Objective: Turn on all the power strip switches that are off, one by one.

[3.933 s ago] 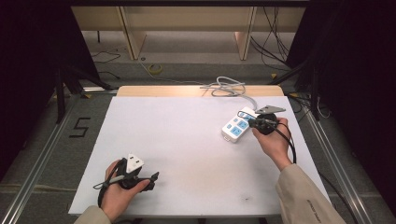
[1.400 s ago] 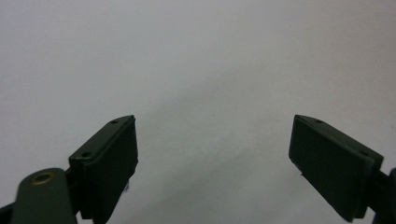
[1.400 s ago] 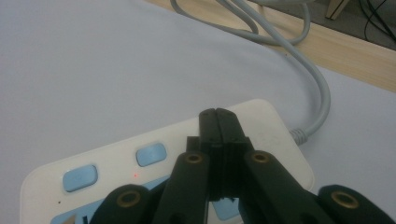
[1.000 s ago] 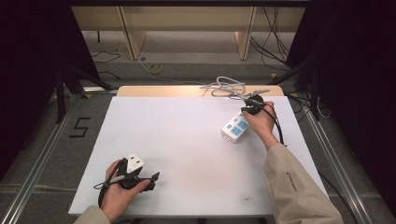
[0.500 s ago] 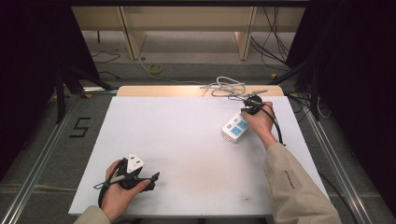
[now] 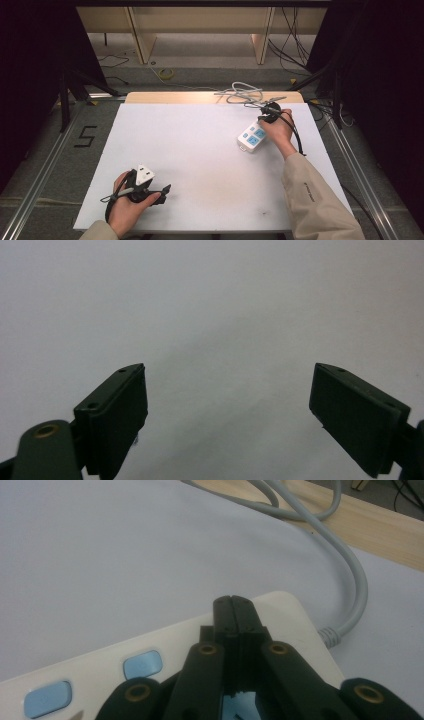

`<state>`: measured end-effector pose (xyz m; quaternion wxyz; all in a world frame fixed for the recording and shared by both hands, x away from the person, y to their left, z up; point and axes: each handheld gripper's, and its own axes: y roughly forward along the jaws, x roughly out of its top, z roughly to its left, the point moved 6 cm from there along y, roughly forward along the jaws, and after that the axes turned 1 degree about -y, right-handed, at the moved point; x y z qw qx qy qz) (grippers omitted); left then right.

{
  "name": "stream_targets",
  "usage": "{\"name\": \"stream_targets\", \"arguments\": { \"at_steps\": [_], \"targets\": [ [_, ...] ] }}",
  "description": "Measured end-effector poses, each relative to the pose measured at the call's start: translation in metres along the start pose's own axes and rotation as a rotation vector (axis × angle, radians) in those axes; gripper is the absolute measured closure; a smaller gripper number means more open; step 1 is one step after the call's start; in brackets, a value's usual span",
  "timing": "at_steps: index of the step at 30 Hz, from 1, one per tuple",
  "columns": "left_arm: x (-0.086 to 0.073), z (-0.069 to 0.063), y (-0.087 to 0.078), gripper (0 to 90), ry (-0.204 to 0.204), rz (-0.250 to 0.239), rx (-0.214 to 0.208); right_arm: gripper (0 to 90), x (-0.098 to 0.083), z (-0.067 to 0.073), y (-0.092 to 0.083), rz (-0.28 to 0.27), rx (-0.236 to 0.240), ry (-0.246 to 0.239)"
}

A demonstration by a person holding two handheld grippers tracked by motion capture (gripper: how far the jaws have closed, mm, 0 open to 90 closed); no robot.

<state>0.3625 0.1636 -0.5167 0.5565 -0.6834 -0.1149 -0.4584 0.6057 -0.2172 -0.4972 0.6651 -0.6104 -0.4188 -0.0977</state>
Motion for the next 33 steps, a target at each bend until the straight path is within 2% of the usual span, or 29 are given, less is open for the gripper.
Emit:
{"name": "stream_targets", "arguments": {
  "at_steps": [6,20,33],
  "targets": [
    [0.0,0.0002,-0.0002,15.3,0.002,0.0,0.001,90.0,0.0013,0.0019,0.0006,0.008,-0.019,-0.019],
    [-0.0001,0.0006,-0.0001,15.3,0.0,0.004,0.0,90.0,0.0006,0.0025,0.0026,0.01,-0.007,0.012],
    [0.0001,0.0004,-0.0003,15.3,-0.001,0.0,-0.001,90.0,-0.0008,0.0029,0.0032,0.011,-0.015,0.012]
  ]
}}
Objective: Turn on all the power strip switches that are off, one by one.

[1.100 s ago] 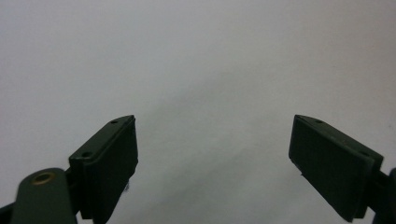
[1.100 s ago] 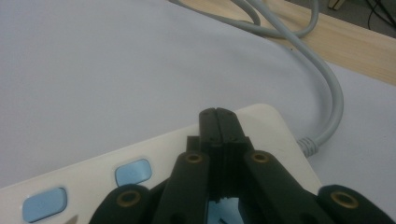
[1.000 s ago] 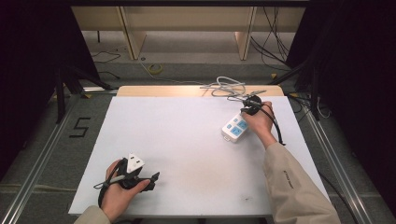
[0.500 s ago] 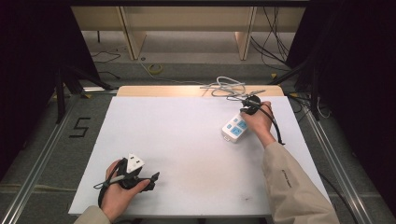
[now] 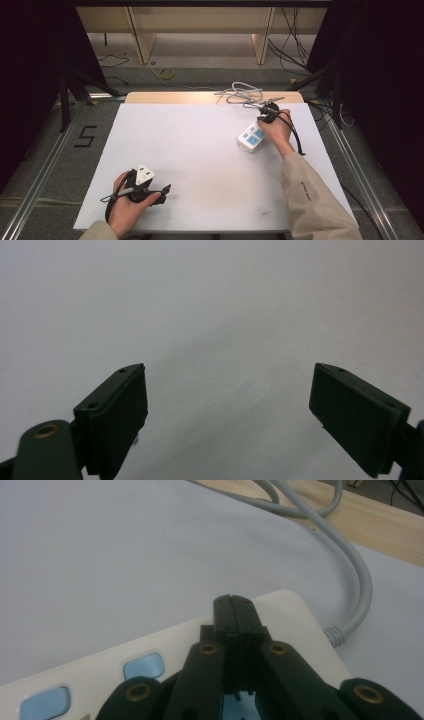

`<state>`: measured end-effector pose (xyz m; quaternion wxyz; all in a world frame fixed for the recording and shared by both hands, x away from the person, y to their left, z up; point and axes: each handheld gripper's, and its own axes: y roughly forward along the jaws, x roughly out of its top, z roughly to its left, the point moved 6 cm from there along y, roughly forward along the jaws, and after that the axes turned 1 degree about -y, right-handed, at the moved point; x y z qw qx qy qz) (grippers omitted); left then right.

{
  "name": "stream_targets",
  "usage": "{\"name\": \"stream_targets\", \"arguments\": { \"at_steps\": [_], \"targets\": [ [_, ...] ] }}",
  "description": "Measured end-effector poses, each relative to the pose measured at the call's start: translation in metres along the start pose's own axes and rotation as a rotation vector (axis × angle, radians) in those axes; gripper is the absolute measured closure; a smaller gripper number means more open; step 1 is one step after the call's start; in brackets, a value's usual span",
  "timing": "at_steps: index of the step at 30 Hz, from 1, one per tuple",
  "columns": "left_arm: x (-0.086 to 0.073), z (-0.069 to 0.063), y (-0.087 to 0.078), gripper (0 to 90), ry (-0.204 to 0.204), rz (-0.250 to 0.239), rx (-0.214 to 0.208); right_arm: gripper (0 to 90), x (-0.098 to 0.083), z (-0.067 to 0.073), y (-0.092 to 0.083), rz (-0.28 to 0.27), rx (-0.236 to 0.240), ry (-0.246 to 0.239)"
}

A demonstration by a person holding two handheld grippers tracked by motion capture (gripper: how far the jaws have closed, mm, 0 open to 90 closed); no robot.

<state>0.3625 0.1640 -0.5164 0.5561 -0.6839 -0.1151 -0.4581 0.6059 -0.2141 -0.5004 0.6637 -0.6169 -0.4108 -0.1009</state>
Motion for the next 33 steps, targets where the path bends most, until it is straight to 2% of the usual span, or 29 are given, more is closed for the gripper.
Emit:
{"name": "stream_targets", "arguments": {
  "at_steps": [7,10,33],
  "targets": [
    [0.0,0.0,0.0,15.3,-0.001,-0.001,0.001,90.0,0.0,0.001,-0.004,-0.005,-0.009,-0.024],
    [0.0,0.0,0.0,15.3,-0.001,0.0,0.001,90.0,0.003,0.001,-0.008,-0.02,-0.006,-0.017],
    [0.0,-0.001,0.0,15.3,-0.001,-0.004,0.001,90.0,0.003,0.005,-0.023,-0.018,0.028,-0.017]
  ]
}}
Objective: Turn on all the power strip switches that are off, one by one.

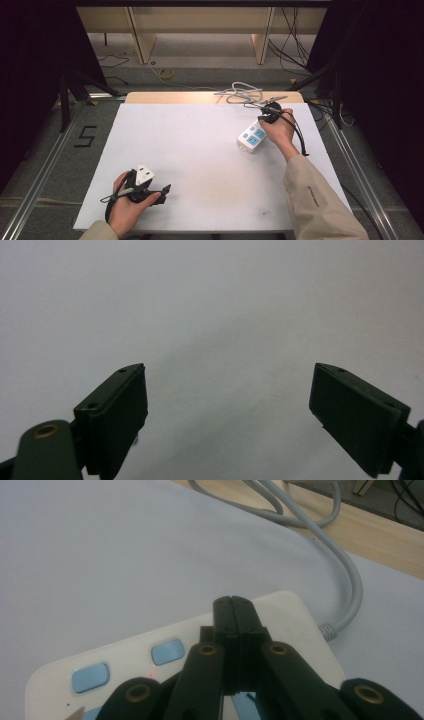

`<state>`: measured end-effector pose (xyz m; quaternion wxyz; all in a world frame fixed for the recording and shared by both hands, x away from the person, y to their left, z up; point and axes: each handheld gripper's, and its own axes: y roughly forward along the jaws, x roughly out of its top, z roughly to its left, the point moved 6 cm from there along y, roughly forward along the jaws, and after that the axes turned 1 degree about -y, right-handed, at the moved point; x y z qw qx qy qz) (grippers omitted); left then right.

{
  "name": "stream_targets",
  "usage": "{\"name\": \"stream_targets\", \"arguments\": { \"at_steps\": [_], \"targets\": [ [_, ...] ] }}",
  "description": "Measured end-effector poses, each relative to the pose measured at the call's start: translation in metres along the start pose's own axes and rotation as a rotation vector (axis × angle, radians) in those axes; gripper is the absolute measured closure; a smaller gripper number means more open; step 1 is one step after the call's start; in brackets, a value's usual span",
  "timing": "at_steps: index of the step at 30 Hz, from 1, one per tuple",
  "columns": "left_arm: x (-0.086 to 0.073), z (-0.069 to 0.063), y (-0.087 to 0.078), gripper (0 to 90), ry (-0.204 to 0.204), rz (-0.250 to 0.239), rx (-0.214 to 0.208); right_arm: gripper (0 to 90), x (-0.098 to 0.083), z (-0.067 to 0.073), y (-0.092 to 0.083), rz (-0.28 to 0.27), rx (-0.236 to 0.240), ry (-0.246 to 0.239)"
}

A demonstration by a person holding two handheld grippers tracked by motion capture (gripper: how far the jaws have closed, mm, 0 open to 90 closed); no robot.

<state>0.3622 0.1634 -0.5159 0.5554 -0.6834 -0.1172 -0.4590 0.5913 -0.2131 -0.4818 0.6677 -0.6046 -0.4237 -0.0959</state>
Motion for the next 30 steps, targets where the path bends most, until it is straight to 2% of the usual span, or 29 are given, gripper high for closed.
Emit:
{"name": "stream_targets", "arguments": {
  "at_steps": [30],
  "targets": [
    [0.0,0.0,0.0,15.4,-0.002,0.0,0.002,90.0,-0.005,0.015,-0.011,0.0,0.038,-0.026]
  ]
}}
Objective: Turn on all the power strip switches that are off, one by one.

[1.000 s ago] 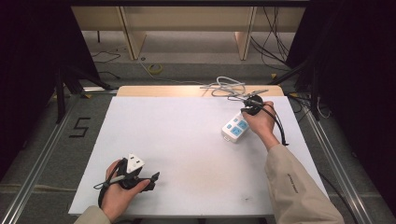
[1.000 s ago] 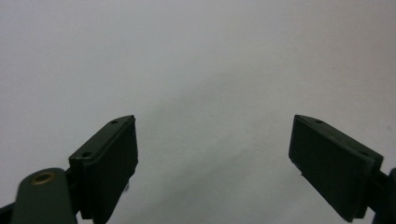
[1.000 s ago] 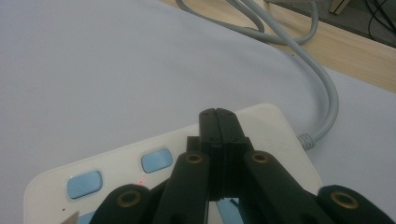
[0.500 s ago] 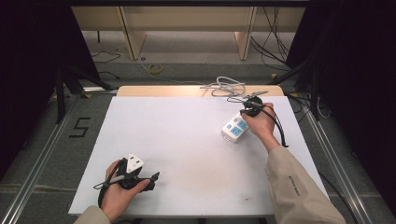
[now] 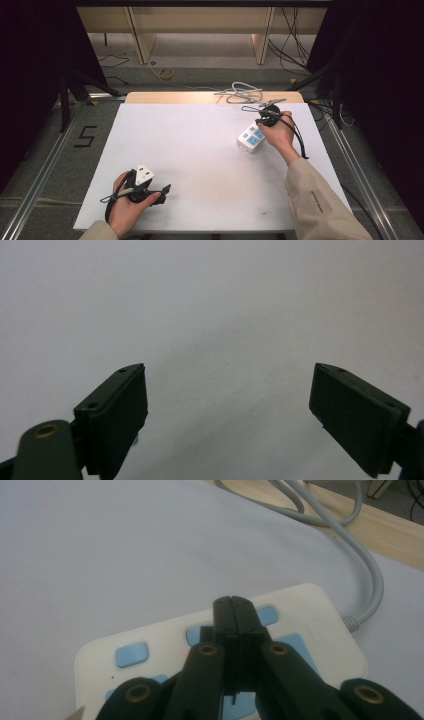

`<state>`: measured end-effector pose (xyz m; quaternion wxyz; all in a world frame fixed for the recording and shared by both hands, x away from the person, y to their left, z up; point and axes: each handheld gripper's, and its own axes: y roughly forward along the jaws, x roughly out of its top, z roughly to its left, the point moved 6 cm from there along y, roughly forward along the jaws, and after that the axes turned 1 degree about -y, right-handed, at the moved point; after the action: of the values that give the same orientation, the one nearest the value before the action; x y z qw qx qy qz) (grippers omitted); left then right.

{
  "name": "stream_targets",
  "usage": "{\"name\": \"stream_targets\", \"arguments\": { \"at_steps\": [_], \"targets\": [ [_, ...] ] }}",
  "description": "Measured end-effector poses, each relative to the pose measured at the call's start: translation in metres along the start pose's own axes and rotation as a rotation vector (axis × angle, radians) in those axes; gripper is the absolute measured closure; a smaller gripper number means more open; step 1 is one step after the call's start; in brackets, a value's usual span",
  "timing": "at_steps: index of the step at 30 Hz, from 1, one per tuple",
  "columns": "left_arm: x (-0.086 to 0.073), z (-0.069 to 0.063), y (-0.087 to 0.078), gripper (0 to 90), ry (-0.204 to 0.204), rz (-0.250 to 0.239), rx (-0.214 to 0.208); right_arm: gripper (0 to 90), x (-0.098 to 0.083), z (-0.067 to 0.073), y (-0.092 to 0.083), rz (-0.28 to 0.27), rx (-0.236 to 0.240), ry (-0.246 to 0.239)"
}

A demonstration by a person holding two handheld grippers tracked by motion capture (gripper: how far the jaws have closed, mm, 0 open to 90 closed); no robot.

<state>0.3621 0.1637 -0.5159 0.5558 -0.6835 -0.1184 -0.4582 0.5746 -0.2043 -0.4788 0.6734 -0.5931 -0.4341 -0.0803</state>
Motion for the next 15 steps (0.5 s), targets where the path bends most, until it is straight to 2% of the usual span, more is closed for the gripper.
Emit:
{"name": "stream_targets", "arguments": {
  "at_steps": [15],
  "targets": [
    [0.0001,0.0003,-0.0003,15.4,-0.003,-0.002,0.002,90.0,-0.0037,0.0093,-0.0015,-0.001,0.023,-0.012]
  ]
}}
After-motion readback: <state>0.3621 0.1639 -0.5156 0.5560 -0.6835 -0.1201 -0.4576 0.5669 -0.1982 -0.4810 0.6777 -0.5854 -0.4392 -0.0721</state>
